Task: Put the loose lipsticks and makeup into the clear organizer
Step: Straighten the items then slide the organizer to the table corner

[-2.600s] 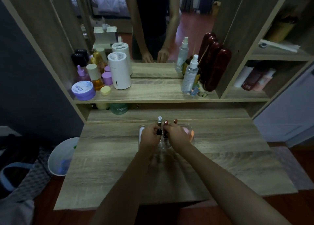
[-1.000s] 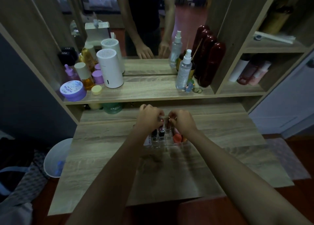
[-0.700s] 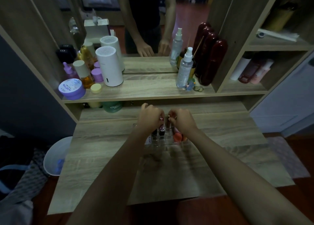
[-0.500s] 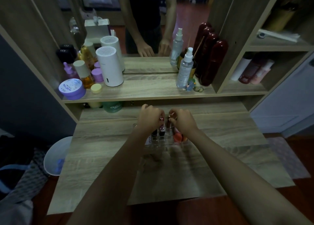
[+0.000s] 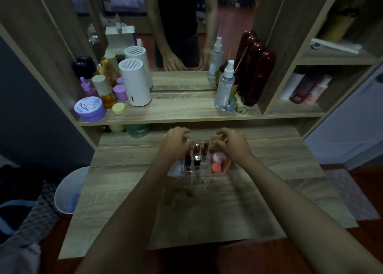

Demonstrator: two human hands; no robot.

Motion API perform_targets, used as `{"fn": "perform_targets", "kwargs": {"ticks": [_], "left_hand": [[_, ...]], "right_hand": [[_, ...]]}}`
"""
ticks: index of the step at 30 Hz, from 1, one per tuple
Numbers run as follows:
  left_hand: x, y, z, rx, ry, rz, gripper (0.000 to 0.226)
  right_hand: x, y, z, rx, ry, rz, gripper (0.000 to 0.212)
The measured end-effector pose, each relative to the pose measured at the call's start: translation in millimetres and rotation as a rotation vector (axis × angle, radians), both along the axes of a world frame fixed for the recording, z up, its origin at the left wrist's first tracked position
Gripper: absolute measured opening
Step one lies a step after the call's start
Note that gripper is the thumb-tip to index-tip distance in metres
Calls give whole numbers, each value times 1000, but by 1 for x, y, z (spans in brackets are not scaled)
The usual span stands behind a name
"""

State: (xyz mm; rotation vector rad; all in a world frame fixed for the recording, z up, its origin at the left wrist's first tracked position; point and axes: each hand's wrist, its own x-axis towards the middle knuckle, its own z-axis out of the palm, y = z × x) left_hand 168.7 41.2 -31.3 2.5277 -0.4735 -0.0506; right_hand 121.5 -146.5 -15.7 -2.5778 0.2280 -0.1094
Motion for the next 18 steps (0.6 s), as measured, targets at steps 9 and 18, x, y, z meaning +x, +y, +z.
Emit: {"fn": "perform_targets", "kwargs": {"ticks": [9, 18], "left_hand": [[-18, 61, -24, -134, 179, 442, 37], [-40, 73, -46, -601, 735, 587, 26]], "right_hand": [[-20, -51, -18, 13, 187, -198, 23], [-46, -42, -52, 154, 459, -127, 42]]}}
